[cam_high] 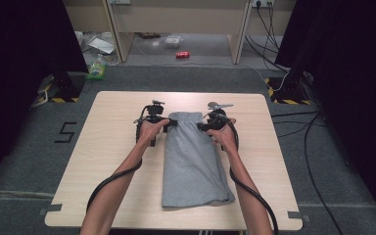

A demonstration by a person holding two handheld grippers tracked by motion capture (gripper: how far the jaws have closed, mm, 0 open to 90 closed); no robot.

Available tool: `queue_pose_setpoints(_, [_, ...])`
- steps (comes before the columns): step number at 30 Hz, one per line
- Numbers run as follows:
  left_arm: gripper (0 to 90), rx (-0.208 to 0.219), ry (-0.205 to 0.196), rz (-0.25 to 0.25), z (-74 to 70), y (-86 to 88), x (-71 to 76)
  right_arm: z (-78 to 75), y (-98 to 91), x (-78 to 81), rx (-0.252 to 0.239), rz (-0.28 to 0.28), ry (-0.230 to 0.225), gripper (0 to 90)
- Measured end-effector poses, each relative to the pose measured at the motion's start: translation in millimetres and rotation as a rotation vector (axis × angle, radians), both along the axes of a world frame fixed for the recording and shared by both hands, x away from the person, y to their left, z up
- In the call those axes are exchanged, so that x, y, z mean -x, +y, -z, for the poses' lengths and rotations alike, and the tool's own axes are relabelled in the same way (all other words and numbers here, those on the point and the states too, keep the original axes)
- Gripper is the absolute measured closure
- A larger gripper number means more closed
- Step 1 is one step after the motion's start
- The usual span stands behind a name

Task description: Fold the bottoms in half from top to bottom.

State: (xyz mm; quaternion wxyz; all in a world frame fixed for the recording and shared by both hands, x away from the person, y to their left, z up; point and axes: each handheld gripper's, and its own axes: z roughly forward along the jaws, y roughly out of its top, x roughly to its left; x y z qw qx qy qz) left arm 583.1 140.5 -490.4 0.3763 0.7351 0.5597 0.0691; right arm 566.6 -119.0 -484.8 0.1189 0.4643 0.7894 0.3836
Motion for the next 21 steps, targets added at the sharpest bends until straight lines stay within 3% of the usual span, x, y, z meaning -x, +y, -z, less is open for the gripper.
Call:
queue_pose_setpoints(3, [41.4, -0.004, -0.009, 0.01, 1.3, -2.9, 0.9, 6.3, 2.6, -3.8, -0.002, -0.001, 0.027, 45.7])
queue_pose_setpoints(6, [44.0, -0.014, -0.013, 0.017, 2.1, -4.6, 1.8, 10.5, 2.3, -7.6, -0.039, 0.012, 0.053, 47.4])
queue_pose_setpoints(10, [48.6, -0.03, -0.02, 0.025, 3.3, -5.4, 3.0, 16.7, 3.7, -10.3, -0.02, 0.015, 0.082, 50.3])
queue_pose_setpoints(13, [53.4, -0.038, -0.022, 0.03, 5.5, -5.2, 4.3, 20.3, 3.5, -12.4, -0.031, 0.016, 0.076, 54.0])
queue_pose_setpoints(21, [64.6, -0.058, -0.057, 0.05, 4.4, -6.8, 7.4, 21.8, 6.5, -11.7, -0.052, 0.0, 0.101, 80.2])
